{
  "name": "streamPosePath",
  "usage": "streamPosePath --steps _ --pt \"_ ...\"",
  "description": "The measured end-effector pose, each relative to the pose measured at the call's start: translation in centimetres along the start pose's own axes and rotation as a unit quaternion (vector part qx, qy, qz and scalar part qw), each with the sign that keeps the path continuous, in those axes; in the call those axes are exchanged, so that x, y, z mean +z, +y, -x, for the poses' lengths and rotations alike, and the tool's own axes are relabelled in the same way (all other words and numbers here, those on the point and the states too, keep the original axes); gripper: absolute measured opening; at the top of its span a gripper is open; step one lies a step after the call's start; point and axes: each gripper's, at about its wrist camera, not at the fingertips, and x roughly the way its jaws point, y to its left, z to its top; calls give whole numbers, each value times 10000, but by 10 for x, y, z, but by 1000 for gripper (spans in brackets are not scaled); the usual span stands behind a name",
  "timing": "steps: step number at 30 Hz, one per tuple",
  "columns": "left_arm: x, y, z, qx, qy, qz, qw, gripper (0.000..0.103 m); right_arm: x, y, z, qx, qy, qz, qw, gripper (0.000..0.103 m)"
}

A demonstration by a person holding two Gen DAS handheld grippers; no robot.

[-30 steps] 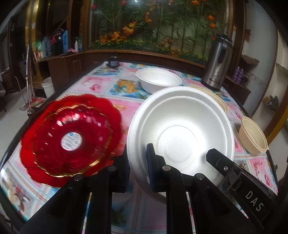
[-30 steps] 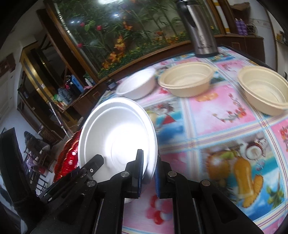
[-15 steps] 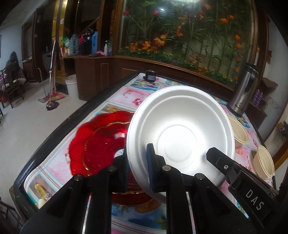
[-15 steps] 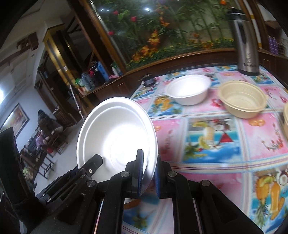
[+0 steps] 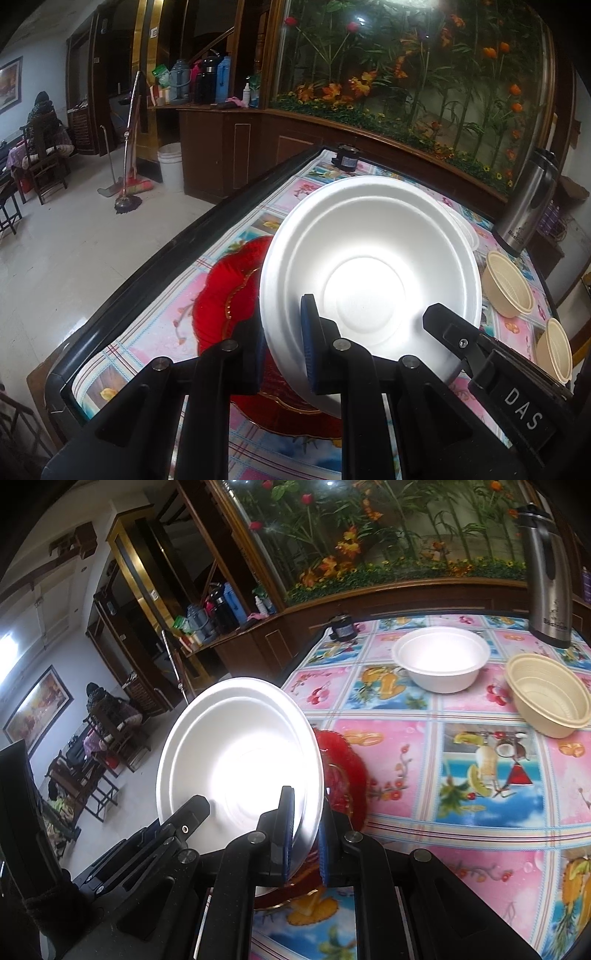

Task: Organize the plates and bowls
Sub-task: 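Lower the white foam plate over the red plate stack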

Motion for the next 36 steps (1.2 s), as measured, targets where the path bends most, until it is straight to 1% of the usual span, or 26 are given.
streamPosePath --steps 4,8,15,27,32,36 --pt "-1 2 -7 107 123 -29 9999 15 1 1 -10 37 181 -28 9998 10" --pt "-4 4 -16 161 341 -32 9993 15 -2 -1 -22 63 415 -108 9991 10" --pt "-7 5 -27 235 636 -55 9977 15 -7 -2 -34 -43 650 -106 9978 11" --pt "-6 4 -37 292 925 -82 9952 15 -11 0 -47 -156 927 -64 9955 15" --pt "-7 3 -37 315 961 -108 9948 15 -12 0 -49 -235 971 -42 9950 15" --pt "-7 4 -38 318 989 -89 9945 17 -13 0 -51 -247 1004 -57 9946 15"
